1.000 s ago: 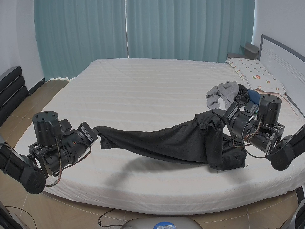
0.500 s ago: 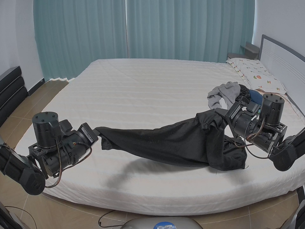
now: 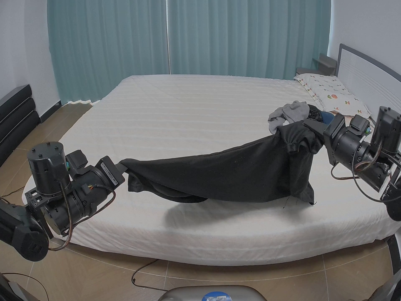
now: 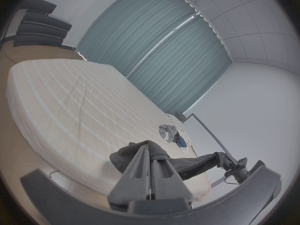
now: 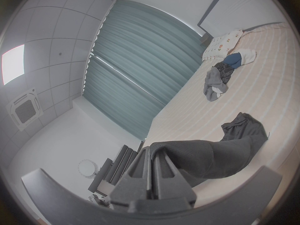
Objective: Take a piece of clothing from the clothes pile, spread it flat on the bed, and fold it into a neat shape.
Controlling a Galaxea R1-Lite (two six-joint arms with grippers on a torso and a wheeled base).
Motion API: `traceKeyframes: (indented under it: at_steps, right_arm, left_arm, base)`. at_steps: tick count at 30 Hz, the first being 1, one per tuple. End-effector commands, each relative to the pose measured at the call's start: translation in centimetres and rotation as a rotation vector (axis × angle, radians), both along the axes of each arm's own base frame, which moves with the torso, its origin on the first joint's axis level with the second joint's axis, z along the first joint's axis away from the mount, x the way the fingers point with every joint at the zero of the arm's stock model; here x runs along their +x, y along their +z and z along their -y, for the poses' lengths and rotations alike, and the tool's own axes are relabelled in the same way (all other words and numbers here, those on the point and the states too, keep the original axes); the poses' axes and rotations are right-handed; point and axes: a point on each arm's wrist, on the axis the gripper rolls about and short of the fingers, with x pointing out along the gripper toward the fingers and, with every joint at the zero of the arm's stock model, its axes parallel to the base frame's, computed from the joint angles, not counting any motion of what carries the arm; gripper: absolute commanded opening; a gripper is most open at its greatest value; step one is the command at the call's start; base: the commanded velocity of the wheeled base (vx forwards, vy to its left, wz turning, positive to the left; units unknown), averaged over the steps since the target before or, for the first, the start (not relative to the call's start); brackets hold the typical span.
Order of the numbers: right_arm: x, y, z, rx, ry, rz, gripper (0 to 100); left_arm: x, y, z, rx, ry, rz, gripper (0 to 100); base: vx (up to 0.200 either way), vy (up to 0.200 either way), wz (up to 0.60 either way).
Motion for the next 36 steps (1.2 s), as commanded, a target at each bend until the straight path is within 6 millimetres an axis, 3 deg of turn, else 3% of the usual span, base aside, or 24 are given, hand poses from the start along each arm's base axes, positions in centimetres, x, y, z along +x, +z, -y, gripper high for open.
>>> traceKeyframes:
  at_steps: [1,6,10,11,12,16,17,20,22,31,36]
  right_arm:
    - [-4.7,5.6,1.7,0.028,0.001,0.173,0]
    - [-6.8,9.5,2.7,0.009,-0.002,0.245,0]
    - [-6.6,12.9,3.4,0.02,-0.044,0.314,0]
    - [-6.6,12.9,3.4,0.02,-0.044,0.314,0]
    - [-6.2,14.5,3.3,0.029,-0.049,0.343,0]
    - [-4.0,16.4,2.8,0.026,-0.056,0.341,0]
    - [-2.2,16.7,2.3,0.017,-0.063,0.321,0]
    - [-0.3,17.0,1.7,0.013,-0.073,0.316,0]
    - [2.0,16.8,1.1,0.001,-0.084,0.308,0]
    - [9.6,11.9,-0.8,-0.07,-0.124,0.208,0]
    - [12.1,10.3,-1.3,-0.077,-0.129,0.198,0]
  left_arm:
    - [-2.1,3.6,0.2,-0.011,-0.021,0.126,0]
    - [-3.6,6.8,-0.2,-0.012,-0.02,0.169,0]
    - [-3.9,8.9,-0.2,-0.012,-0.027,0.169,0]
    - [-3.9,8.9,-0.2,-0.012,-0.027,0.169,0]
    - [-3.4,10.1,0.0,-0.017,-0.022,0.178,0]
    - [-2.2,11.9,0.4,-0.008,-0.018,0.165,0]
    - [-1.1,12.6,1.0,0.001,-0.016,0.146,0]
    - [0.3,12.9,1.4,0.013,-0.011,0.124,0]
    - [2.0,12.8,2.0,0.024,-0.001,0.103,0]
    - [7.0,10.1,3.5,0.064,0.027,0.018,0]
    - [8.7,8.6,4.2,0.083,0.031,-0.019,0]
  base:
    - [0.0,0.0,0.0]
    - [0.0,0.0,0.0]
    - [0.0,0.0,0.0]
    - [0.0,0.0,0.0]
    - [0.0,0.0,0.0]
    - [0.0,0.0,0.0]
    - [0.0,0.0,0.0]
    - [0.0,0.0,0.0]
    - [0.0,0.0,0.0]
    - [0.178,0.0,0.0]
    - [0.2,0.0,0.0]
